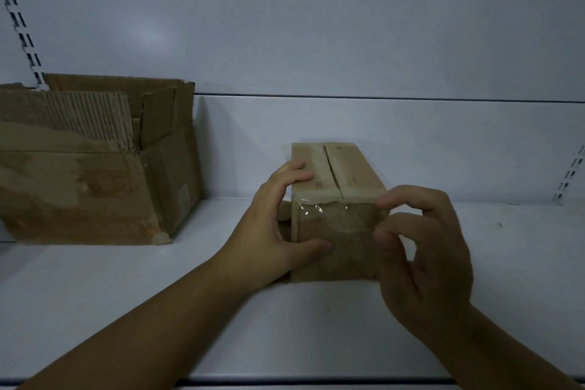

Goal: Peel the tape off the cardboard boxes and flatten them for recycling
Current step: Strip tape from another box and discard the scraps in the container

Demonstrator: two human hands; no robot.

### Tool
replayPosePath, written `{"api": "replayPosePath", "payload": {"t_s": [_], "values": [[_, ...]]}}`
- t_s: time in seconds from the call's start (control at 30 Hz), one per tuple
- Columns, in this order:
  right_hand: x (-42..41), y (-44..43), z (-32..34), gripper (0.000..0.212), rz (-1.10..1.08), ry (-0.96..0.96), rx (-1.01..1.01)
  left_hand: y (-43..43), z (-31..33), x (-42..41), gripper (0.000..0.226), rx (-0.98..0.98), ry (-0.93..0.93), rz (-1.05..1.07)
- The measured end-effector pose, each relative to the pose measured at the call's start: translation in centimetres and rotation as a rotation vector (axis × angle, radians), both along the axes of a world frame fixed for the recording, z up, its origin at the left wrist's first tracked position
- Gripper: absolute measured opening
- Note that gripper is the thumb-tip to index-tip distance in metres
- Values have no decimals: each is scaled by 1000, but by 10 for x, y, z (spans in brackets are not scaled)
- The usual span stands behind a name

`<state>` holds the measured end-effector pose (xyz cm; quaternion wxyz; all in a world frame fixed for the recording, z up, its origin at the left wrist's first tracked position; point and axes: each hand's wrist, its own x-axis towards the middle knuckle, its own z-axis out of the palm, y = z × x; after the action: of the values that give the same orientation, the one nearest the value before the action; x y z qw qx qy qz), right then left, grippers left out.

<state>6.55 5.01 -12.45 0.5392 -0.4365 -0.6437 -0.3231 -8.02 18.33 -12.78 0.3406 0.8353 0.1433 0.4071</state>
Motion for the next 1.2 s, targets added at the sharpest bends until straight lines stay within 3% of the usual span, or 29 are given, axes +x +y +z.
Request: {"api": "replayPosePath", "payload": {"t_s": [0.1, 0.17, 0.27, 0.33, 0.53, 0.67, 0.73, 0.9, 1.0, 1.2], "values": [[4, 2, 0, 24, 40, 109, -36, 1, -1, 2, 79, 67, 13, 38], [5, 6, 2, 33, 27, 110, -82, -5, 0, 7, 75, 177, 28, 179], [3, 13, 5, 41, -126, -107, -101, -14, 2, 16, 74, 416, 24, 391], [0, 20, 6, 38, -193, -226, -134, -15, 2, 18, 72, 500, 26, 373], [11, 28, -3, 17, -170, -347, -34, -12, 7, 4, 90, 262, 141, 41], [13, 27, -6, 15, -144, -294, -69, -6, 7, 4, 82, 169, 60, -78], [11, 26, -6, 18, -124, -264, -65, -7, 8, 9, 78, 140, 34, -86], [4, 21, 0, 15, -79, -74, -54, -6, 5, 16, 80, 350, 1, 27], [3, 19, 0, 16, -28, 28, -64, -8, 5, 17, 80, 358, 16, 50], [10, 7, 4, 25, -69, -148, -134, -8, 6, 17, 78, 333, 3, 39]]}}
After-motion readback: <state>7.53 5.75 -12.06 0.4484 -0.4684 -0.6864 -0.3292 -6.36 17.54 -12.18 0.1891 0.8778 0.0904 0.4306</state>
